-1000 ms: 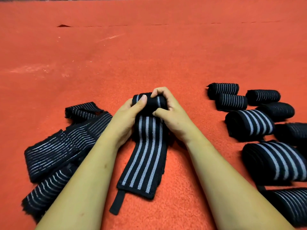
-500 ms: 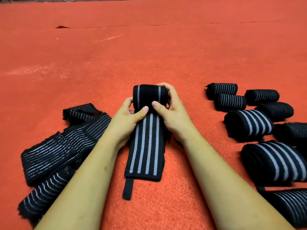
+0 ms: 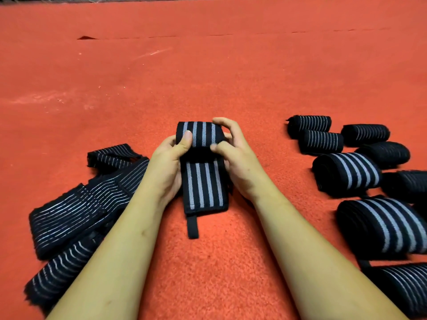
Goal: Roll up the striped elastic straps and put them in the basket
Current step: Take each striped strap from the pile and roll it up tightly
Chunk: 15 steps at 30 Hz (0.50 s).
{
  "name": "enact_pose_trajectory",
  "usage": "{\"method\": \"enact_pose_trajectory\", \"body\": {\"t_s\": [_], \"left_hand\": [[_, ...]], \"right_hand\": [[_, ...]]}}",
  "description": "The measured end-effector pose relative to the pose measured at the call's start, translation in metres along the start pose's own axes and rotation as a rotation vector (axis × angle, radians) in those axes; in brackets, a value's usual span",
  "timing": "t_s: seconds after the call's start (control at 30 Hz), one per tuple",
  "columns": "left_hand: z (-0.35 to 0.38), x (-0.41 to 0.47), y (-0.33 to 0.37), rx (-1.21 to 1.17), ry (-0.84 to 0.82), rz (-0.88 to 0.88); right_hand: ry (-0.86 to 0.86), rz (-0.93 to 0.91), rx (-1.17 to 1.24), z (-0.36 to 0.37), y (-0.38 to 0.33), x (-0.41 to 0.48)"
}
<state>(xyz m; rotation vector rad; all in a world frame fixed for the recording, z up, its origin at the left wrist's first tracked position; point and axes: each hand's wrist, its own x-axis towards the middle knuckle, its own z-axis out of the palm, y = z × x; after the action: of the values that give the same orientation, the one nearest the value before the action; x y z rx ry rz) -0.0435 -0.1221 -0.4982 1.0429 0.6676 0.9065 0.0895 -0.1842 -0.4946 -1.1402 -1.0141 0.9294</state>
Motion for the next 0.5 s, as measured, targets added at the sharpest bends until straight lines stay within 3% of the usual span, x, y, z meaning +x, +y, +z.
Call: {"method": "enact_pose_trajectory", "body": {"t_s": [0.17,0.37,0.5], "left_hand": [[-0.003,0.000,0.002,0.046,-0.022,0.089],[-0.009,0.000,0.004,0.264,-0.112,0.230],[-0.011,0.001,0.000,0.407,-0.096,0.135]], "right_hand": [[0.024,0.075,-0.091,0.003,0.006,-0.001],[-0.066,0.090,0.202,-0.007,0.008,-0.001],[-0.022,0.059,0.213,-0.010,0.009,-0.001]]}}
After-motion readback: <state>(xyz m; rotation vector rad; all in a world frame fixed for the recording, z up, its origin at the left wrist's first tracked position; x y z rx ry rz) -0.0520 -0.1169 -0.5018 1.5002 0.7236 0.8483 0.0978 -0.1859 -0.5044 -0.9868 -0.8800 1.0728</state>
